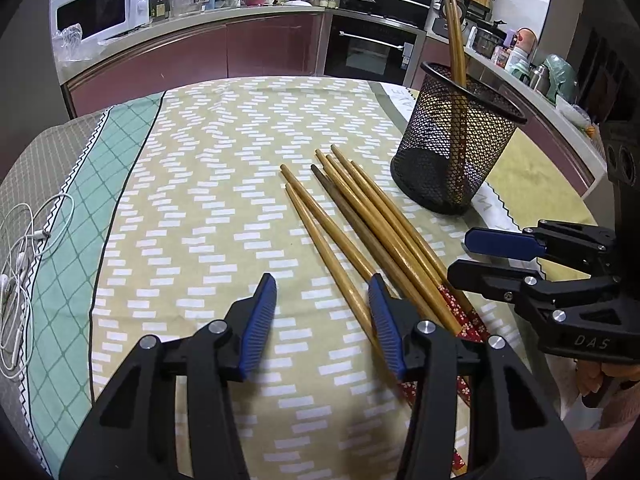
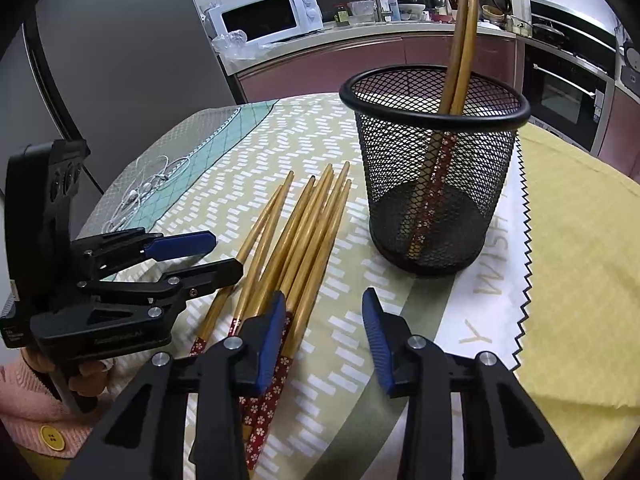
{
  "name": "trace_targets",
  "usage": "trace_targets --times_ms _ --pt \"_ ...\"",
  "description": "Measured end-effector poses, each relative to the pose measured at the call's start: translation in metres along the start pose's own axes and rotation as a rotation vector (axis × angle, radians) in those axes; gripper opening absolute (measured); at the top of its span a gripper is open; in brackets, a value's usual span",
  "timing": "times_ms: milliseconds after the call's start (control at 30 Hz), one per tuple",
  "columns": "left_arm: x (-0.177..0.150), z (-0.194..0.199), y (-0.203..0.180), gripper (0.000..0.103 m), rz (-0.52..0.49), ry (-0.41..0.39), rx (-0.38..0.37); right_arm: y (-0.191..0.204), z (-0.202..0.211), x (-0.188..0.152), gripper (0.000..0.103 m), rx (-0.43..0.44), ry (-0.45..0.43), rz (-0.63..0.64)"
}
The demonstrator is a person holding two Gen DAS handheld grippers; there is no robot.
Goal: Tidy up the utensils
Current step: 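Return the right tool to the pile and grasp another chopstick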
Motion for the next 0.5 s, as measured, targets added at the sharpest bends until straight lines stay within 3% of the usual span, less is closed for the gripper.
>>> trace_targets --times_ms 200,367,500 --pt "0.003 -0.004 -0.002 0.039 -0.021 0.001 0.018 0.004 -0.008 0.0 0.034 -0.026 0.014 0.019" --pt "0.006 -0.008 0.003 0.022 -0.026 0.011 0.022 0.003 -0.009 0.001 0.026 -0.031 0.023 0.025" --pt "0.006 -0.008 0.011 0.017 -0.004 0.019 0.01 0.0 -0.01 0.002 0.026 -0.042 0.035 0.024"
Point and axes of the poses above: each gripper's, at about its wrist camera, not at the fingertips, and z roughly against the way its jaws point, y to its left, x to its top, the point moved 2 cm from there along -z, roughly the way its jaws point, and after that the axes turned 9 degrees about -y, right-handed, at the moved point
